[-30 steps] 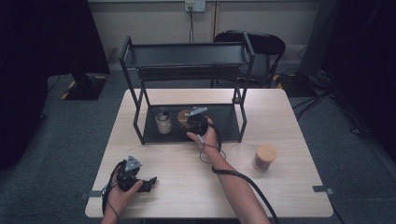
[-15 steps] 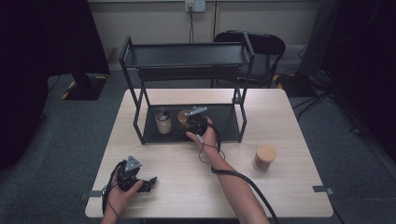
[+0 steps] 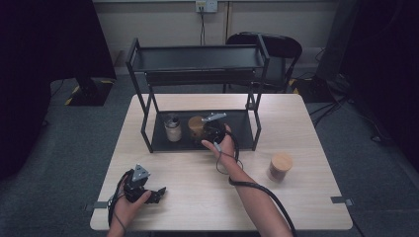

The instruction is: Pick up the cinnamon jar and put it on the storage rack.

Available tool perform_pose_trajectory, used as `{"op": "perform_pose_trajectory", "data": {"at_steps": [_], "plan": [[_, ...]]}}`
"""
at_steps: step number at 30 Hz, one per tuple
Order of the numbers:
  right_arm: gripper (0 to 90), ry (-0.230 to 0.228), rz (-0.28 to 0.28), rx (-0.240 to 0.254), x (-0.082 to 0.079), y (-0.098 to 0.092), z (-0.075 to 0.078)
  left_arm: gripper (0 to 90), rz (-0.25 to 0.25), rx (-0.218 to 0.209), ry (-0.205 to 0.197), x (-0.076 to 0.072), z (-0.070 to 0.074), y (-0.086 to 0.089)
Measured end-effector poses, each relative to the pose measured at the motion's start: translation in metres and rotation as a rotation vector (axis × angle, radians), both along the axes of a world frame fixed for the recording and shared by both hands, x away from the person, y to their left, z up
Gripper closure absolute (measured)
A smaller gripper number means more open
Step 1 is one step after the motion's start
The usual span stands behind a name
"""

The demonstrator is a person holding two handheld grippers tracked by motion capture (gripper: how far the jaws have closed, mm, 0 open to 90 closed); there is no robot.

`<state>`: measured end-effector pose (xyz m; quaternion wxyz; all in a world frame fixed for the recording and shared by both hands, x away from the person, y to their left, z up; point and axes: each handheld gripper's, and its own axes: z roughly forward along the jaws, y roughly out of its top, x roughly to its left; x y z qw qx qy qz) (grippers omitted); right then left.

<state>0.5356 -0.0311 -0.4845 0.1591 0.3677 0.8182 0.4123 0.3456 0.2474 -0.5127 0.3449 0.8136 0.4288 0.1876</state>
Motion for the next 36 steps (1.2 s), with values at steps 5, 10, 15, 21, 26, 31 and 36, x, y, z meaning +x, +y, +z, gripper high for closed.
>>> {"op": "perform_pose_trajectory", "data": {"at_steps": [5,10,15,21,26,31,36], "plan": [[1.2,0.018,-0.004,0.027,-0.003,-0.007,0.003,0.1,0.0,0.0,0.0,0.0,0.0,0.0],[1.1,0.028,-0.013,0.03,-0.008,-0.013,0.003,0.1,-0.002,0.0,0.0,0.0,0.0,0.0],[1.1,0.021,-0.016,0.031,-0.013,-0.017,0.004,0.1,-0.002,0.0,0.0,0.0,0.0,0.0],[1.4,0.022,-0.01,0.033,-0.022,-0.021,0.006,0.1,-0.002,0.0,0.0,0.0,0.0,0.0],[2.1,0.027,-0.005,0.029,-0.029,-0.025,0.006,0.1,-0.002,0.0,0.0,0.0,0.0,0.0],[2.2,0.03,0.003,0.035,-0.036,-0.03,0.008,0.1,-0.002,0.0,0.0,0.0,0.0,0.0],[2.2,0.035,0.019,0.05,-0.046,-0.037,0.008,0.1,-0.002,0.0,0.0,0.0,0.0,0.0]]}}
